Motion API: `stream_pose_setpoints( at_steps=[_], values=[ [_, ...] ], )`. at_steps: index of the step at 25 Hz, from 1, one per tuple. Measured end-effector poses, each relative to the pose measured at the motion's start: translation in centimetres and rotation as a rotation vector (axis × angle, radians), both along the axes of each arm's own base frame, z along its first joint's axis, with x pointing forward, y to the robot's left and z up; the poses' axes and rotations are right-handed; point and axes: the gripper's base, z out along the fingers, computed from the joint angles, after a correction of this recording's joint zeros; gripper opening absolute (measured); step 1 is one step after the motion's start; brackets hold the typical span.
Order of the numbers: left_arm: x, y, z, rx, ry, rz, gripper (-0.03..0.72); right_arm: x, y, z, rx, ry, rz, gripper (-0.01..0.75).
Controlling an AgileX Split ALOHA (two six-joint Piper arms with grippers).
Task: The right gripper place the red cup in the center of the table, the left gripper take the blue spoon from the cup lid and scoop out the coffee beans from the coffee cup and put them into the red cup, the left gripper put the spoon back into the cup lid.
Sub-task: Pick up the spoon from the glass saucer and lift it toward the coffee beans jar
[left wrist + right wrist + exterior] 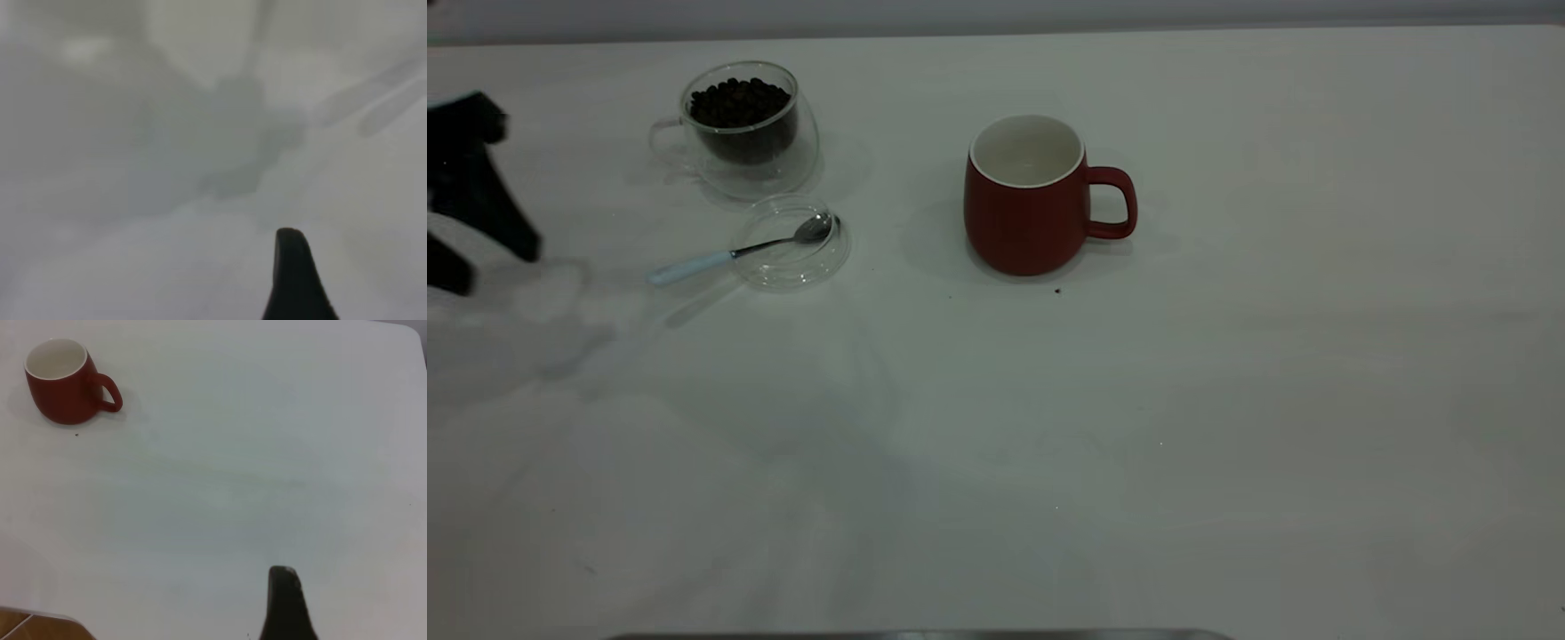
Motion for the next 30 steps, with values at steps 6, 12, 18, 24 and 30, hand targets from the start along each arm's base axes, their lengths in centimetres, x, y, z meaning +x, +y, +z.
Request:
stream_pose_setpoints(
  at_steps=[6,12,18,24,30],
  values=[
    [1.1,-1.6,-3.1,-0.207,-0.061,-0.009,0.533,0.0,0.0,0.0,0.000,0.000,0.000,0.550],
    [1.8,-2.0,-3.2,-0.248,-0.151,-0.018,0.533,0.0,0.0,0.0,0.000,0.000,0.000,0.550],
    [1.5,-1.8,-3.1,-0.266,-0.135,-0.039,0.533,0.0,0.0,0.0,0.000,0.000,0.000,0.550],
    [0.8,1.4,-0.4,-0.306,-0.114,0.048,0.533,0.0,0.0,0.0,0.000,0.000,0.000,0.550],
    [-2.2,1.2,2.4,-0.403,-0.015,0.111,0.516,0.0,0.0,0.0,0.000,0.000,0.000,0.550]
  ],
)
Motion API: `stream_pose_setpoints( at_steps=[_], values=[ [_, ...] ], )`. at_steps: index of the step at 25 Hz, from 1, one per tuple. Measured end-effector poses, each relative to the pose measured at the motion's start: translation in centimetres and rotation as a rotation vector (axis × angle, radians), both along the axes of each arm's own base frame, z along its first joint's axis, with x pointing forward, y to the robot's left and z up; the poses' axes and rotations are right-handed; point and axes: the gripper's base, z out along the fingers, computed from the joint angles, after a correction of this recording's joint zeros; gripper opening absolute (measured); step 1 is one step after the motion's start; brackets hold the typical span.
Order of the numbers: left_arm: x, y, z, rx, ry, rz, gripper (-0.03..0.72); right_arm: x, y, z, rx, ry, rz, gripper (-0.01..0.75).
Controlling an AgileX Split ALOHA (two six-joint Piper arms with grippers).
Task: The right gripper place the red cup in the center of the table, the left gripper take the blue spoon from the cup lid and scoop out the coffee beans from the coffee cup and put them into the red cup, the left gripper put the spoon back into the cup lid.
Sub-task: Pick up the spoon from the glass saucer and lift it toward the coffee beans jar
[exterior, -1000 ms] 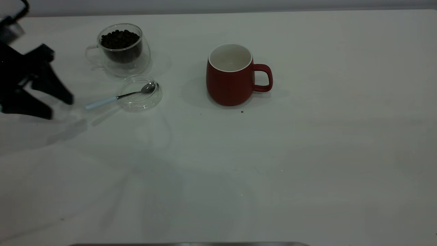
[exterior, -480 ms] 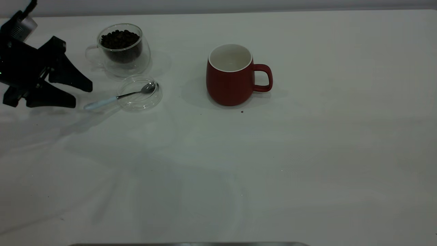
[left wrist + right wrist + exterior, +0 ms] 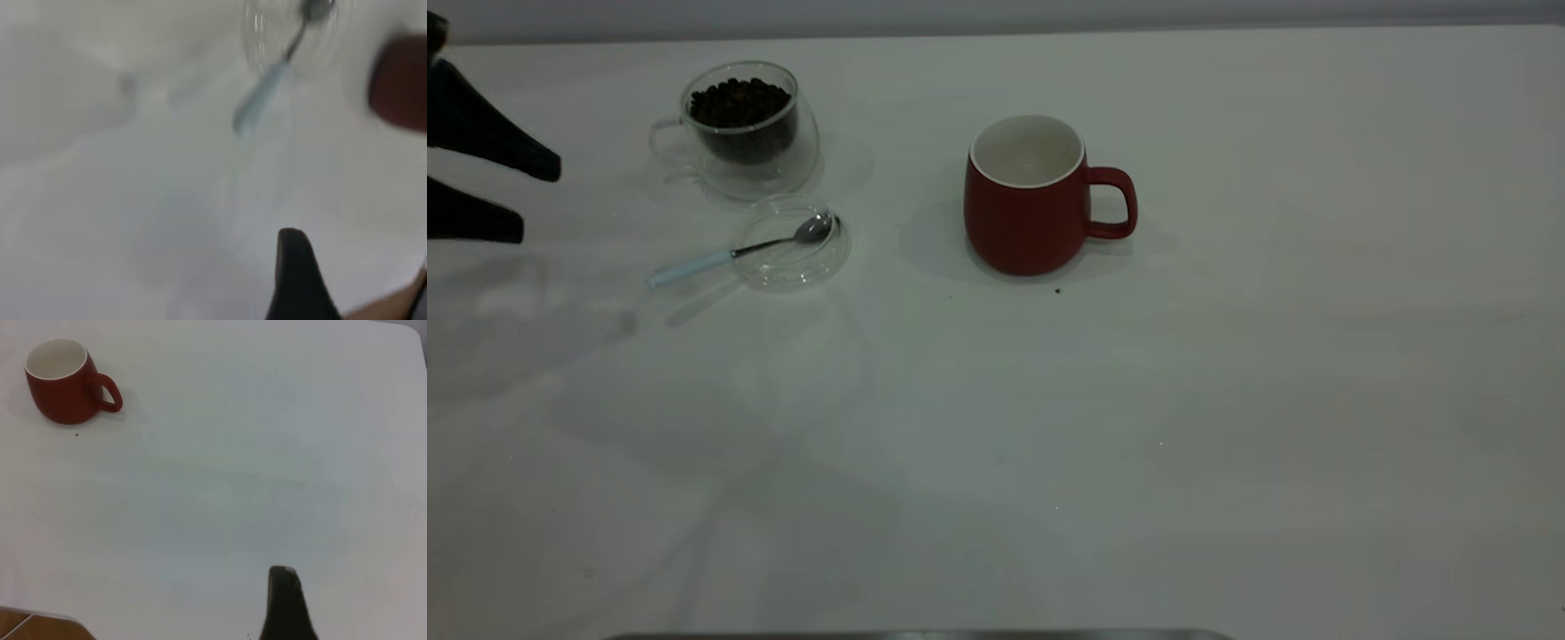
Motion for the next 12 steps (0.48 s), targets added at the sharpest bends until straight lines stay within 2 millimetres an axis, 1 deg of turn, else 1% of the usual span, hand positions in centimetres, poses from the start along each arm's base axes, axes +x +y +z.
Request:
stream_pose_setpoints(
  at_steps=[4,8,9,12],
  values=[
    [-3.3,-0.9,1.0,0.010,0.050,-0.016,0.478,0.0,0.0,0.0,0.000,0.000,0.000,0.550],
    [-6.0,-1.5,2.3,0.075,0.026,0.037,0.465,0.0,0.0,0.0,0.000,0.000,0.000,0.550],
    [-6.4,-1.4,2.3,0.105,0.012,0.071,0.465,0.0,0.0,0.0,0.000,0.000,0.000,0.550],
    [-6.7,-1.2,1.9,0.193,-0.041,0.173,0.465,0.0,0.0,0.0,0.000,0.000,0.000,0.550]
  ],
)
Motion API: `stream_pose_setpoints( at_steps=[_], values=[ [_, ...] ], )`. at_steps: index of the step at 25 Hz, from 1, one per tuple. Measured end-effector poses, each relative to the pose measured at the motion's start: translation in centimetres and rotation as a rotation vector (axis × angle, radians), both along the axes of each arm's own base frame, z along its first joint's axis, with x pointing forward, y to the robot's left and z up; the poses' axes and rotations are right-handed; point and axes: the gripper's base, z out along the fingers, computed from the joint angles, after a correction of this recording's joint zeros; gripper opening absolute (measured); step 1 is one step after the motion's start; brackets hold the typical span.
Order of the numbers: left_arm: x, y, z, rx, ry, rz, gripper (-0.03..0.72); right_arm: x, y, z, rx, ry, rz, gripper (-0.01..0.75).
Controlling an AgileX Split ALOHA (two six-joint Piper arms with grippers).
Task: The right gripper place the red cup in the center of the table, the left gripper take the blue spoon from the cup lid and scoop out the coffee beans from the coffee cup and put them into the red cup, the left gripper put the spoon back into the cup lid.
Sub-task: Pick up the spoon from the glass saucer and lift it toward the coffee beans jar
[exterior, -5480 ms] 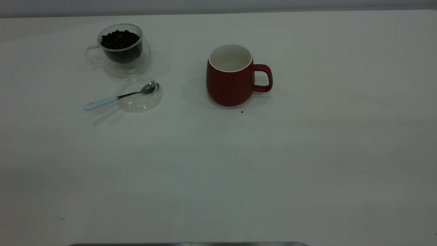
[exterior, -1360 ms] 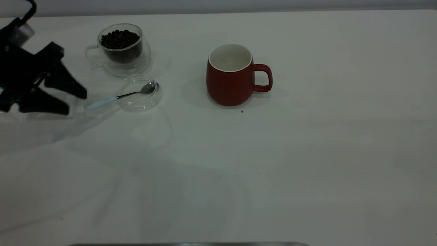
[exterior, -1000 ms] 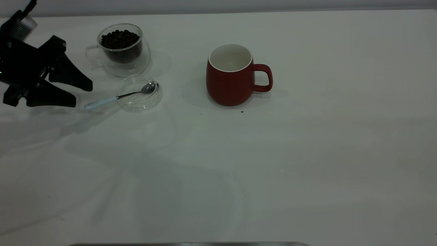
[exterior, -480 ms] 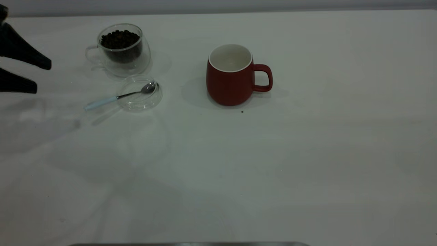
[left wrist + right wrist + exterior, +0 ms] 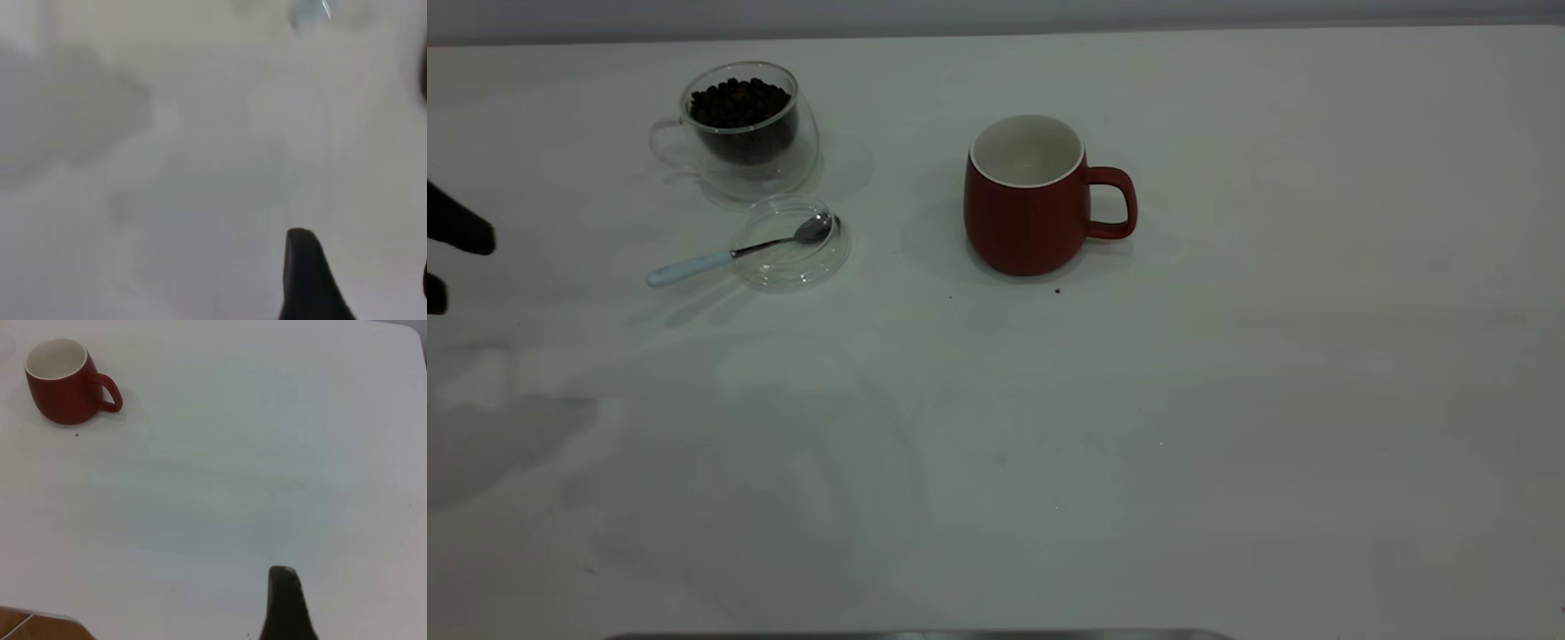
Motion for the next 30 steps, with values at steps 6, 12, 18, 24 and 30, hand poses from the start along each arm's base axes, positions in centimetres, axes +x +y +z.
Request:
stream_pose_setpoints(
  at_steps=[6,12,18,24,30],
  values=[
    [1.4,-1.1,-1.2,0.018,-0.113,0.017,0.465,0.0,0.0,0.0,0.000,0.000,0.000,0.550],
    [2.1,-1.2,-4.7,0.028,-0.109,0.013,0.556,0.0,0.0,0.0,0.000,0.000,0.000,0.550],
    [4.3,-1.4,-7.3,-0.076,-0.115,-0.002,0.617,0.0,0.0,0.0,0.000,0.000,0.000,0.550],
    [5.8,-1.4,-8.7,-0.139,-0.132,-0.009,0.596,0.0,0.0,0.0,0.000,0.000,0.000,0.550],
    [5.3,-1.7,-10.6,-0.172,-0.080,-0.006,0.587,0.0,0.0,0.0,0.000,0.000,0.000,0.550]
  ],
)
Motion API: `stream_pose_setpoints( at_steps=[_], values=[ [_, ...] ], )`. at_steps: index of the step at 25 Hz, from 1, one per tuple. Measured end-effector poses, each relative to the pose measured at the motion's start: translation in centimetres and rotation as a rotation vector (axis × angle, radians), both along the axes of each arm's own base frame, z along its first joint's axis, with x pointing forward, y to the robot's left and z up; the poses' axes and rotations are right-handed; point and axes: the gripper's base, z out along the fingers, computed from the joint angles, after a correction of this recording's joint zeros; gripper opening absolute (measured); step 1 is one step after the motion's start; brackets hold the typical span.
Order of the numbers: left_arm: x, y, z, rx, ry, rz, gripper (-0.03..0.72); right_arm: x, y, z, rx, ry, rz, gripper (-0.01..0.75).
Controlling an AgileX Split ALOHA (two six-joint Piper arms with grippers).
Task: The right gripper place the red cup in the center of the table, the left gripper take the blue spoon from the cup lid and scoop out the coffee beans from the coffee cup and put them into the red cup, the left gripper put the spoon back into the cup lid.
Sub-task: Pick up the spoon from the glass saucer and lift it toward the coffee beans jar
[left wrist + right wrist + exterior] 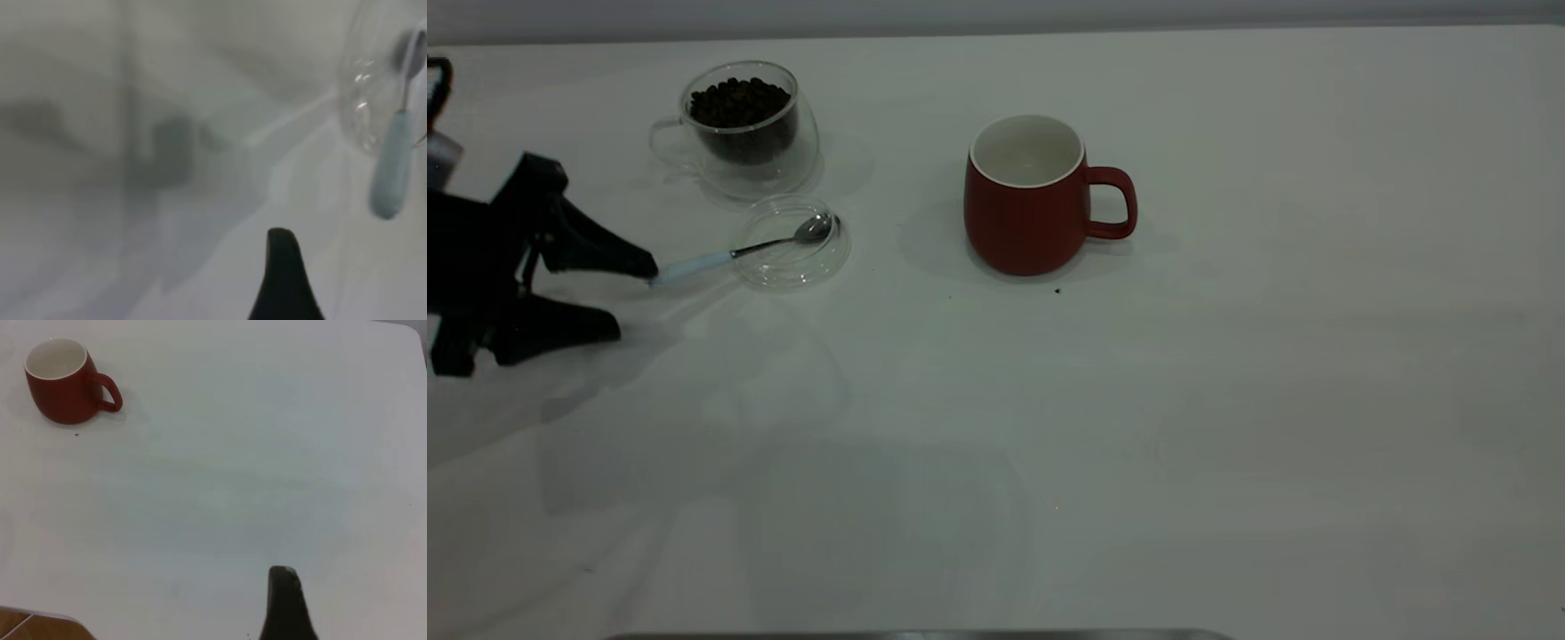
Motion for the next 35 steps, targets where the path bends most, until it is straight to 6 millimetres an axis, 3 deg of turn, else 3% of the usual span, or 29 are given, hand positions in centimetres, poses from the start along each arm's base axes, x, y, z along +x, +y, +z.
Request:
stream_pose_setpoints(
  at_steps=[8,17,25,35],
  values=[
    [-0.1,-0.3,-0.3,-0.014,-0.032,-0.042,0.586,0.0,0.0,0.0,0.000,0.000,0.000,0.550],
    [2.0,0.3,0.3,-0.002,-0.105,-0.043,0.586,0.0,0.0,0.0,0.000,0.000,0.000,0.550],
    [2.2,0.3,0.3,-0.001,-0.110,-0.043,0.586,0.0,0.0,0.0,0.000,0.000,0.000,0.550],
    [2.2,-1.0,0.2,0.019,-0.098,-0.085,0.586,0.0,0.0,0.0,0.000,0.000,0.000,0.550]
  ],
)
